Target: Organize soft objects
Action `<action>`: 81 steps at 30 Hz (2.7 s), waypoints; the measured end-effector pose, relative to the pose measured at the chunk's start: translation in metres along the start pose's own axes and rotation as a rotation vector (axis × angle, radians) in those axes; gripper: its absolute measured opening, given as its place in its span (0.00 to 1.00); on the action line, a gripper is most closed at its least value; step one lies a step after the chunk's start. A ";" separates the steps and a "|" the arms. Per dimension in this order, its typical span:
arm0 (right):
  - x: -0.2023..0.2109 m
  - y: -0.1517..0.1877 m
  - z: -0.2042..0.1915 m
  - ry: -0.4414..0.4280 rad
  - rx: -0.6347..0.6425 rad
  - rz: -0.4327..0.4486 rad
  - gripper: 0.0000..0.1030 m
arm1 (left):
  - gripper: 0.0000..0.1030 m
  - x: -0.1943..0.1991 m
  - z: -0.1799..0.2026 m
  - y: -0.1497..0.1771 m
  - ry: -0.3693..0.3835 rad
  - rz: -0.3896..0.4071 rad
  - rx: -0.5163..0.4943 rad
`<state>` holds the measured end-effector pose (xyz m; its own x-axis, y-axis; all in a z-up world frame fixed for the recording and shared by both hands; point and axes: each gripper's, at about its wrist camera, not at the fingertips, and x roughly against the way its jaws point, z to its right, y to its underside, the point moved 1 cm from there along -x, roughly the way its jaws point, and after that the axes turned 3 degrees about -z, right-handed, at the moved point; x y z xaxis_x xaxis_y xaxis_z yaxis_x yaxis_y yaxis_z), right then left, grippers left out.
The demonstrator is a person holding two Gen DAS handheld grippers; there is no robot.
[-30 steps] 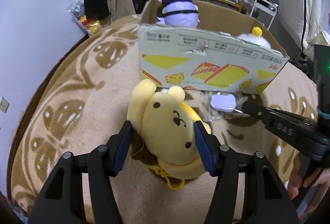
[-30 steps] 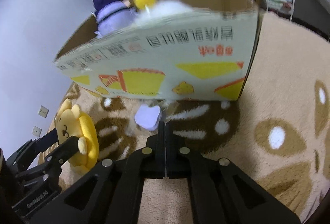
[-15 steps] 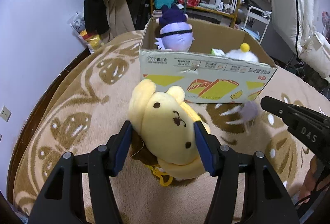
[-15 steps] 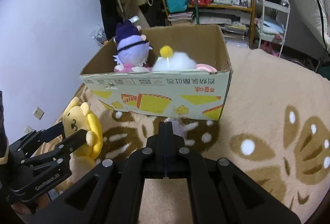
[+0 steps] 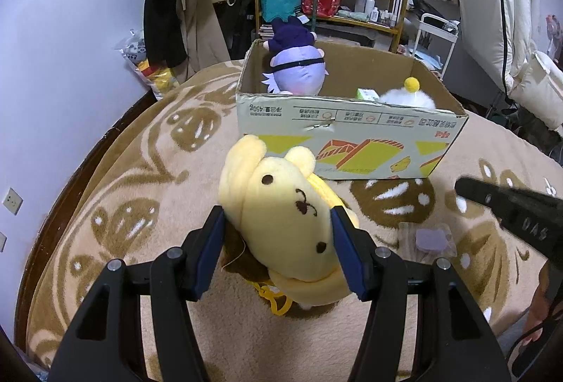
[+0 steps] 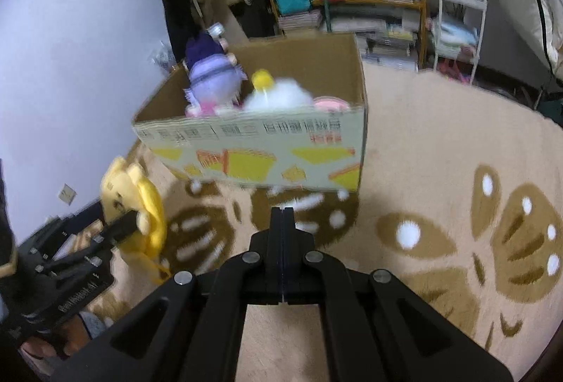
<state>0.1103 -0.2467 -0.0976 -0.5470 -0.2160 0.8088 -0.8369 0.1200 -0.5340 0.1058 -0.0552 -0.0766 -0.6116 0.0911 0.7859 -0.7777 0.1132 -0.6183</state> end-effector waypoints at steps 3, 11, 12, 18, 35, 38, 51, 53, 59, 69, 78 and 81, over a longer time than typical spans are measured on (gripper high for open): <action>-0.014 0.006 0.002 0.024 -0.003 -0.069 0.14 | 0.57 -0.001 -0.001 0.000 -0.005 -0.002 0.002; -0.047 0.021 0.010 0.104 -0.023 -0.193 0.72 | 0.57 -0.002 -0.003 -0.001 -0.007 -0.001 0.010; -0.049 0.021 0.009 0.109 -0.020 -0.200 0.74 | 0.57 -0.002 -0.003 -0.001 -0.007 -0.002 0.011; -0.072 0.031 0.005 0.184 0.012 -0.277 0.87 | 0.57 -0.003 -0.003 -0.001 -0.004 0.001 0.013; -0.062 0.029 0.006 0.144 -0.043 -0.224 0.75 | 0.57 0.006 -0.007 -0.003 -0.003 0.039 0.024; -0.050 0.023 0.005 0.121 -0.041 -0.181 0.74 | 0.57 0.013 -0.009 -0.004 -0.005 0.061 0.025; 0.036 -0.008 -0.015 -0.002 -0.006 0.143 0.74 | 0.57 0.046 -0.009 -0.023 0.013 0.205 0.015; 0.045 -0.015 -0.019 -0.013 0.006 0.182 0.74 | 0.57 0.049 -0.009 -0.030 0.020 0.229 0.015; 0.049 -0.035 -0.021 -0.039 0.023 0.231 0.74 | 0.57 0.054 -0.005 -0.058 0.016 0.297 -0.014; 0.035 -0.069 -0.022 -0.009 0.087 0.261 0.74 | 0.58 0.042 0.002 -0.103 0.003 0.363 -0.064; 0.013 -0.097 -0.007 0.014 0.078 0.303 0.76 | 0.59 0.002 -0.002 -0.115 0.019 0.303 -0.043; 0.005 -0.102 0.003 -0.010 0.040 0.306 0.78 | 0.64 -0.008 -0.002 -0.114 0.016 0.281 -0.044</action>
<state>0.1927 -0.2631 -0.0396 -0.7729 -0.1857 0.6067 -0.6321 0.1433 -0.7615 0.1994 -0.0669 -0.0125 -0.7997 0.1402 0.5837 -0.5707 0.1242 -0.8117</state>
